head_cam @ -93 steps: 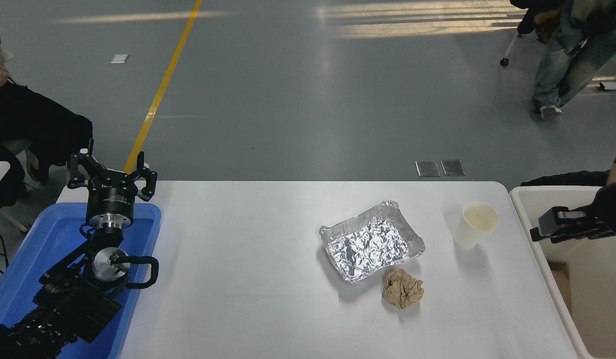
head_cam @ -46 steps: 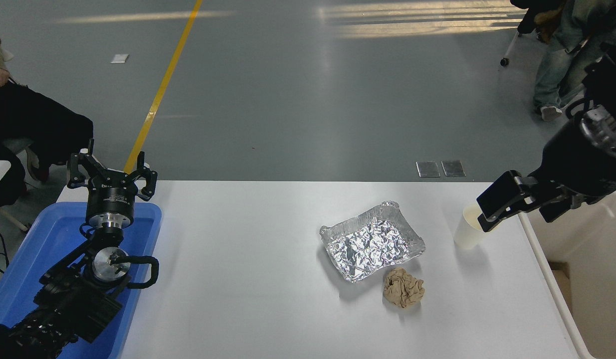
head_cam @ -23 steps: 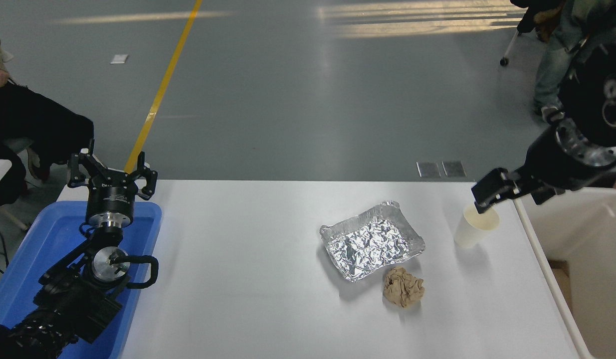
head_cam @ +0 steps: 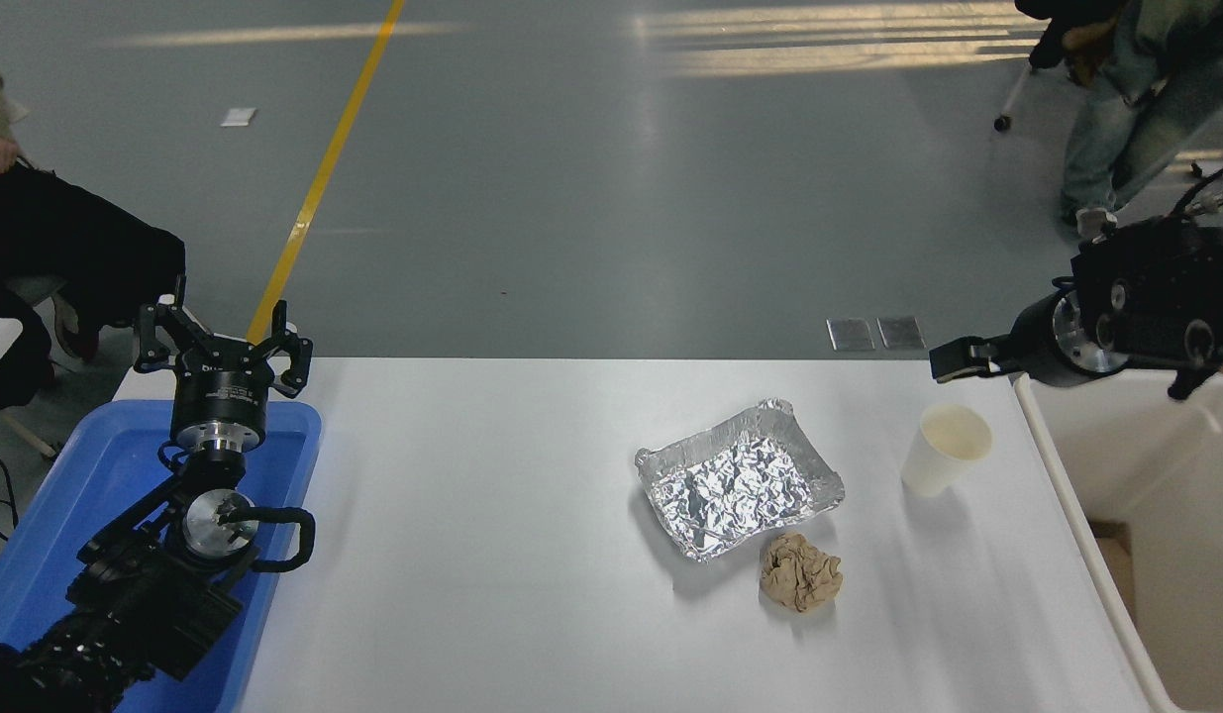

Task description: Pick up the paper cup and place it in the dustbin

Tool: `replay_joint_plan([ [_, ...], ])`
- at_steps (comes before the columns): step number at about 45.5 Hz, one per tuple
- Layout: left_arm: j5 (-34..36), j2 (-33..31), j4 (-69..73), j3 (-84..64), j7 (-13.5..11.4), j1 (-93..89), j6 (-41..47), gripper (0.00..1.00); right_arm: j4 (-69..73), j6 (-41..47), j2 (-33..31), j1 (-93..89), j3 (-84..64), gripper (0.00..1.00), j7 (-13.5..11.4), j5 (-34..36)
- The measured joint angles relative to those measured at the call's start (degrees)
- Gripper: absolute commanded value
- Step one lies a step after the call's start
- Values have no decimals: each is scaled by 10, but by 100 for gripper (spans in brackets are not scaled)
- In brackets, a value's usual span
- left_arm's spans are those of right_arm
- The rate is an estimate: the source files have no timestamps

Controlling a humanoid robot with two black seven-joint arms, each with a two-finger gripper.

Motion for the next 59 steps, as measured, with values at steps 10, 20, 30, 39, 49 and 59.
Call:
replay_joint_plan([
  [10,0,0,0,0,0,0,0,99,-52,-11,-5,-60,27,100,2,-1],
  [20,1,0,0,0,0,0,0,99,-69,-21,-4,-98,47,96,3,-5],
  [30,1,0,0,0,0,0,0,99,-74,-28,1,-124,64,45,2,-8],
  [39,1,0,0,0,0,0,0,99,-76,-31,4,-140,72,22,-2,-9],
  [49,1,0,0,0,0,0,0,99,-78,-32,7,-149,85,0,-14,-10],
  [59,1,0,0,0,0,0,0,99,-78,-32,7,-149,94,0,-20,-10],
])
